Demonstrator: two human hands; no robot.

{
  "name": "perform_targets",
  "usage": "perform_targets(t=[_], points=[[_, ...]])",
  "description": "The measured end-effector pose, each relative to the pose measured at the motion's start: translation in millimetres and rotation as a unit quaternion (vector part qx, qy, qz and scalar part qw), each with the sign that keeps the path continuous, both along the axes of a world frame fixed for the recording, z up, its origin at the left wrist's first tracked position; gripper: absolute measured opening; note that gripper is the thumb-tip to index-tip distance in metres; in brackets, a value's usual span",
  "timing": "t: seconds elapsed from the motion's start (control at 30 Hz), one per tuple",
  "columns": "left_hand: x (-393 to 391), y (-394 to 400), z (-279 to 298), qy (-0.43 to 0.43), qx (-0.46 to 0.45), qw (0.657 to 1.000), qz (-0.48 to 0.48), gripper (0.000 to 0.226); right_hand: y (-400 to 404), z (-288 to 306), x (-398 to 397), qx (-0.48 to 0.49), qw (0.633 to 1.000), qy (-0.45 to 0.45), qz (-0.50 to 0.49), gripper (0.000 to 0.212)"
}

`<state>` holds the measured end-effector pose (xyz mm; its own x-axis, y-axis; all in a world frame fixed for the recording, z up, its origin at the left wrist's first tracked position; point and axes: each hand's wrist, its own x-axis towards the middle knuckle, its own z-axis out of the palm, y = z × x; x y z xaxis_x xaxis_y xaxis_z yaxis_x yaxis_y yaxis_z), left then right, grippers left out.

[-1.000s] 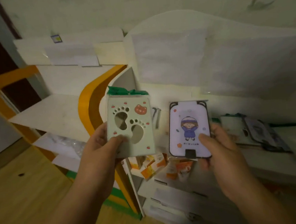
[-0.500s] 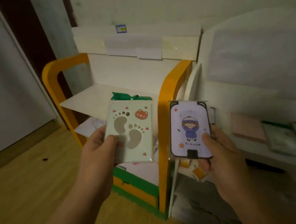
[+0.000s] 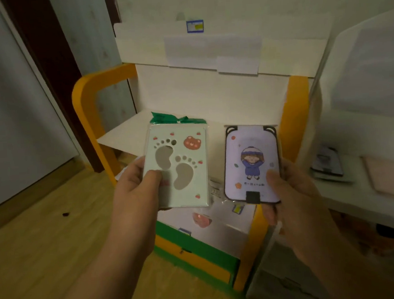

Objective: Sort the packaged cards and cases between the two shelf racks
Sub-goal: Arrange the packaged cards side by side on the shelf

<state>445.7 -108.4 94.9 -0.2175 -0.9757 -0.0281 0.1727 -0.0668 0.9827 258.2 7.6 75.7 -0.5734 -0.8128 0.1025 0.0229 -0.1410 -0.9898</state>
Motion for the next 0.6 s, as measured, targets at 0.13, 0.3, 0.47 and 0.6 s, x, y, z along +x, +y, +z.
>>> perform_targets(t=[0.13,0.3,0.47,0.6], points=[[-15.0,-49.9,-2.4,-0.008,-0.006,1.000,0.021,0.029,-50.9,-5.9,-13.4,0.005,1.000,-0.006,-0.026,0.026],[-35.7,-113.6,4.1,-0.009,-0.001,0.999,0.033,0.024,-114.2,-4.5,-30.0,0.013,0.999,0.007,-0.033,0.024],[-58.0,-168.1,8.4,-0.009,-0.003,1.000,0.021,0.020,-170.3,-3.2,-47.1,0.031,0.998,-0.005,-0.055,0.028],[-69.4,-204.3,5.1,-0.018,0.009,1.000,0.004,0.020,-198.2,-2.3,-51.5,0.041,0.997,-0.020,-0.063,0.032]])
